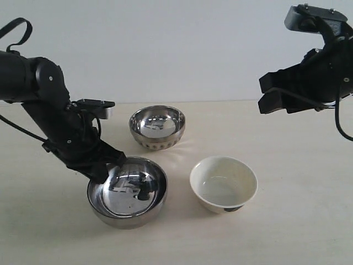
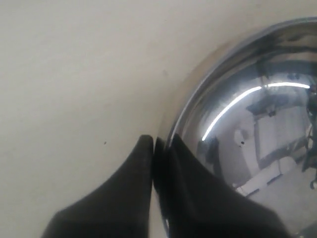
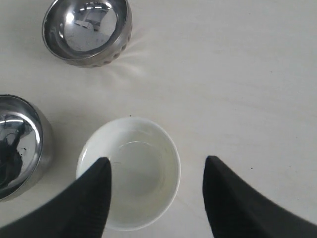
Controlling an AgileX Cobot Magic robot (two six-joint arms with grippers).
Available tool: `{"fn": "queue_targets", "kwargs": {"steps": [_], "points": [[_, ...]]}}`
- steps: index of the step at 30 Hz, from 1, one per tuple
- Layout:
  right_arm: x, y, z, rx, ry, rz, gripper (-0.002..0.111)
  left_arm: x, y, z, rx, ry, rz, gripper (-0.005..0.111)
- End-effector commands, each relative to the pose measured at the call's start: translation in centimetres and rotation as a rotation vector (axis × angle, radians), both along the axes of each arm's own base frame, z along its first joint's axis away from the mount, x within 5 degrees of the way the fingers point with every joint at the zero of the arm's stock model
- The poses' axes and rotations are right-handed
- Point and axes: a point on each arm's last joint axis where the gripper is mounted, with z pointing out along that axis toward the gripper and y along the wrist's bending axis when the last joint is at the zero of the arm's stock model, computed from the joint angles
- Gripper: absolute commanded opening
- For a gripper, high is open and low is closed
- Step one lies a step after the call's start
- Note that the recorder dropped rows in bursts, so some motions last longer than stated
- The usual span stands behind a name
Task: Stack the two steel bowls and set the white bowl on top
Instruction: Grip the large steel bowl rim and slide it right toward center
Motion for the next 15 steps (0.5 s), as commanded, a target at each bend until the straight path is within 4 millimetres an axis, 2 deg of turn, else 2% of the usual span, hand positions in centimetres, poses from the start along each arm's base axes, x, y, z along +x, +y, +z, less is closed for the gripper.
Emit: {"fn": "queue_targets", "kwargs": {"steps": [1,10,15], "points": [[0.0,-0.2,0.3,-0.011,-0.014,0.005,0.050,0.6,-0.4,-1.0,-0.005,-0.004,0.012,0.004],[0.8,-0.1,-1.0,-0.018,0.016,0.000,0.050,1.1,-1.3,-0.9,-0.059,-0.041,0.006,0.004],[0.9,-0.1,-0.9,-0.018,0.009,-0.004,0.050,1.4,-2.5,-2.0,-0.061,-0.035,-0.022,0.004]]}}
